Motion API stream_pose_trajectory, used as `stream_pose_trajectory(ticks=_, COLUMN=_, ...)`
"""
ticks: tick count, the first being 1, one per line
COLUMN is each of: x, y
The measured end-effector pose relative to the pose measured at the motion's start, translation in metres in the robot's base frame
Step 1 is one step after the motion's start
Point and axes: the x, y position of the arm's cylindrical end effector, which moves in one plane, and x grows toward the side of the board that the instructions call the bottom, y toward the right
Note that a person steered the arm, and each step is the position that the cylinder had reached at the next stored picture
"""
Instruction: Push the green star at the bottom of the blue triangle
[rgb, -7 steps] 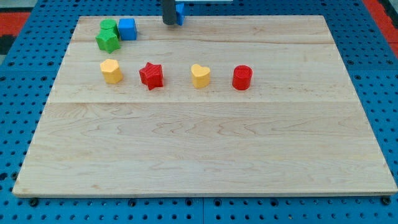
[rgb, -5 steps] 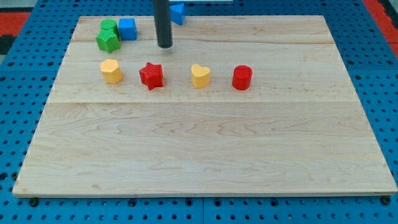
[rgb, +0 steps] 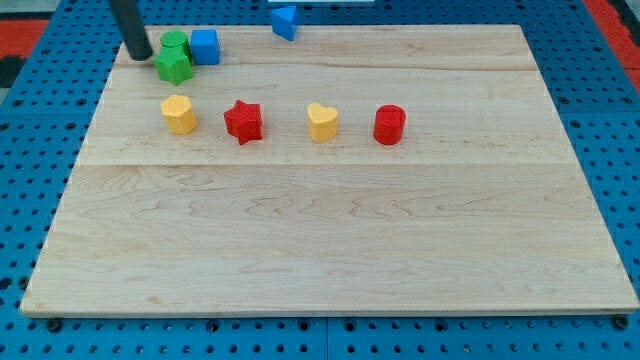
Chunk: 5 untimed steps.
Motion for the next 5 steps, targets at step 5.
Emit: stream_pose_trajectory(ticks=5, x=0.045, y=0.116)
